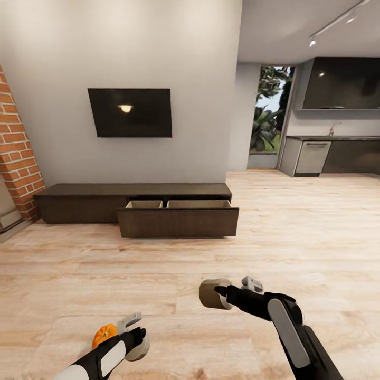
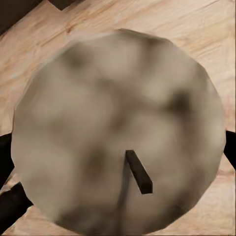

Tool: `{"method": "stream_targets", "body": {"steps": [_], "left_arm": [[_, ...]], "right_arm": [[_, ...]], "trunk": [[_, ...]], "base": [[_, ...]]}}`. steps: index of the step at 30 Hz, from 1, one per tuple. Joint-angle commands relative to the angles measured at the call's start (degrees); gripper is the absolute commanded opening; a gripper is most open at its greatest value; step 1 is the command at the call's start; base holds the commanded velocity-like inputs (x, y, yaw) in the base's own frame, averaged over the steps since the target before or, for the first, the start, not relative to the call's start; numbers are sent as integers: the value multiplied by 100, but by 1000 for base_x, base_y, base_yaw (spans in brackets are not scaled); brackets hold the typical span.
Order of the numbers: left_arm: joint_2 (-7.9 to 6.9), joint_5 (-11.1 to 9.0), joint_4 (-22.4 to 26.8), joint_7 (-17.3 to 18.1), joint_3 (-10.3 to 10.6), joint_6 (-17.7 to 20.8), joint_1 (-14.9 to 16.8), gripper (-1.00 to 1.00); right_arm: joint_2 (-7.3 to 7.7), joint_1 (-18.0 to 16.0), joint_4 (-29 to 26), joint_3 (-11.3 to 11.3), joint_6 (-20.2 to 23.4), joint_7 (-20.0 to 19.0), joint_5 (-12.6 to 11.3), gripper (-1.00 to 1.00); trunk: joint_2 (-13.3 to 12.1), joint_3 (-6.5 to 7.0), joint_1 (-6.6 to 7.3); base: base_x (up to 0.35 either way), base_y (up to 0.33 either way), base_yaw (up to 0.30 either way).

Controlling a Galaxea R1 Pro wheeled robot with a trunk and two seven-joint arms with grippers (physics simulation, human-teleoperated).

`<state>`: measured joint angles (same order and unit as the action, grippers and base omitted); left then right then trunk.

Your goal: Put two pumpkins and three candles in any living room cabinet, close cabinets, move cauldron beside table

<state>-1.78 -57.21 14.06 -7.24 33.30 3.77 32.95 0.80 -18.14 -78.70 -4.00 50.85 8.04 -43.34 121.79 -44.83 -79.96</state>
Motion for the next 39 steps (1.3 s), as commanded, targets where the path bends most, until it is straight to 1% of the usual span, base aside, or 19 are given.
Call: {"method": "stream_targets", "body": {"steps": [1, 5, 8, 10, 13, 15, 17, 20, 26, 32, 39], "left_arm": [[-6, -37, 18, -49, 51, 21, 1, -100], [-6, -36, 18, -50, 61, 21, 1, -100], [-6, -36, 18, -50, 62, 20, 1, -100], [-6, -36, 18, -50, 64, 24, 1, -100], [-6, -32, 19, -50, 63, 27, 1, -100], [-6, -29, 18, -50, 63, 27, 1, -100], [-6, -27, 18, -50, 64, 33, 1, -100], [-1, -29, 18, -48, 68, 36, 1, -100], [3, -32, 20, -50, 71, 36, 1, -100], [3, -35, 24, -49, 71, 35, 1, -100], [3, -36, 22, -48, 71, 36, 1, -100]], "right_arm": [[24, -5, 280, -11, -181, 68, -88, -100], [65, -7, 1240, -15, -965, 53, -54, -100], [142, -6, 1561, -22, -1199, 39, -49, -100], [205, 15, 1629, -23, -1271, 17, -51, -100], [228, 26, 1665, -29, -1297, -66, -52, -100], [233, 33, 1678, -30, -1302, -196, -52, -100], [238, 37, 1693, -31, -1305, -417, -48, -100], [245, 39, 1710, -31, -1306, -563, -48, -100], [270, 39, 1830, -62, -1345, -600, -44, -100], [271, 39, 2197, -88, -1960, -624, -52, -100], [271, 39, 2276, -104, -2056, -621, -54, -100]], "trunk": [[-38, 4, 24], [-199, 38, 112], [-319, 66, 178], [-399, 87, 222], [-520, 120, 288], [-600, 144, 332], [-680, 167, 375], [-800, 203, 441], [-1041, 289, 573], [-1282, 395, 705], [-1562, 521, 859]], "base": [[0, 0, 114], [0, 0, 116], [0, 0, 115], [0, 0, 112], [0, 0, 85], [0, 0, 32], [0, 0, 10], [0, 0, 3], [0, 0, 0], [0, 0, 0], [0, 0, 0]]}}
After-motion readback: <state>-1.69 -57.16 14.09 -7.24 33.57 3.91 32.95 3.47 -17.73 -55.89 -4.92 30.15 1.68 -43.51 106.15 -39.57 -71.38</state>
